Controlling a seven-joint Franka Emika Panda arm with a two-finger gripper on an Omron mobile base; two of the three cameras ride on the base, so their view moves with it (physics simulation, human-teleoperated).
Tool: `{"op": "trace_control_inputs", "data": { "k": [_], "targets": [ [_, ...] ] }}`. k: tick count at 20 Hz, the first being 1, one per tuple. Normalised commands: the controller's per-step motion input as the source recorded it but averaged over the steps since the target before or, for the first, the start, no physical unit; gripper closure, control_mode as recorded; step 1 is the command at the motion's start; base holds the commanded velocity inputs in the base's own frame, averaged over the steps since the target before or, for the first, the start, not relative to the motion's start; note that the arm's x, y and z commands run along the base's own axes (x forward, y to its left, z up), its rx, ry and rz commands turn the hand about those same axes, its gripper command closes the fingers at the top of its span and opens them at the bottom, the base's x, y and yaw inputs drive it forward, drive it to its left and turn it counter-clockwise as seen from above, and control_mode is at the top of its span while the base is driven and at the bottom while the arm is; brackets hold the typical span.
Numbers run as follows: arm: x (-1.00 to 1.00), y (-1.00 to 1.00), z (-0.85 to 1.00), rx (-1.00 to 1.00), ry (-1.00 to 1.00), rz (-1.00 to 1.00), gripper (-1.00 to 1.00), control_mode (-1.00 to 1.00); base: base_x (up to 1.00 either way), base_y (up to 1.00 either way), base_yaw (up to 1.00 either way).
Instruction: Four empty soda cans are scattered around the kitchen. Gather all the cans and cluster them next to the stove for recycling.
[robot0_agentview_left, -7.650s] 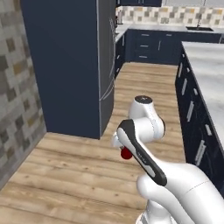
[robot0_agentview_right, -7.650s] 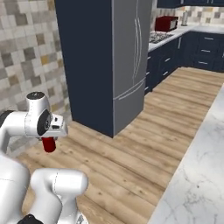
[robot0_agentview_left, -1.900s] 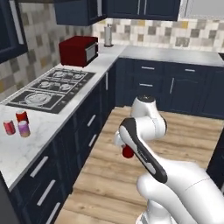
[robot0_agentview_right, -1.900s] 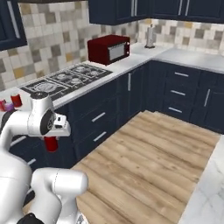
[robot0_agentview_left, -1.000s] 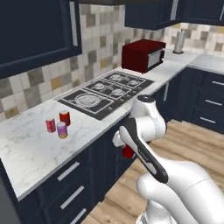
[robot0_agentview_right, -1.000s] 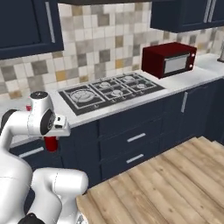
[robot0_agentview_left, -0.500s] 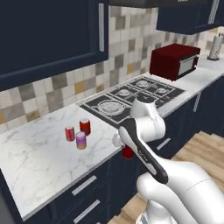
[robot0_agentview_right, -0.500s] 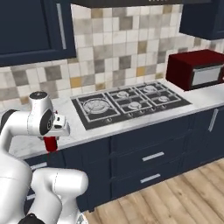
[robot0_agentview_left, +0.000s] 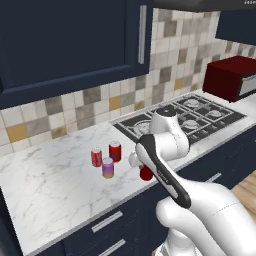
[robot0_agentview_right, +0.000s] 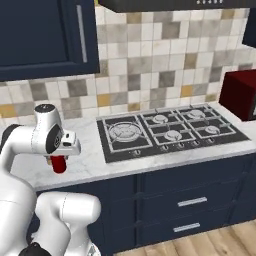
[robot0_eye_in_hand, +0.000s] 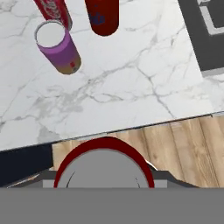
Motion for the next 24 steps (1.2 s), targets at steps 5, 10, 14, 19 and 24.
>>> {"op": "trace_control_inputs", "data": {
  "k": [5, 10, 14, 19, 24],
  "targets": [
    [0.00, 0.00, 0.00, 0.00, 0.00, 0.00, 1.00, 1.00, 0.23, -0.26, 0.45],
    [0.00, 0.00, 0.00, 0.00, 0.00, 0.00, 1.00, 1.00, 0.26, -0.31, 0.33],
    [0.00, 0.00, 0.00, 0.00, 0.00, 0.00, 1.00, 1.00, 0.33, -0.34, 0.20],
    [0.00, 0.00, 0.00, 0.00, 0.00, 0.00, 1.00, 1.00, 0.38, -0.29, 0.17],
    [0.00, 0.00, 0.00, 0.00, 0.00, 0.00, 1.00, 1.00, 0.10, -0.02, 0.01]
  ]
}}
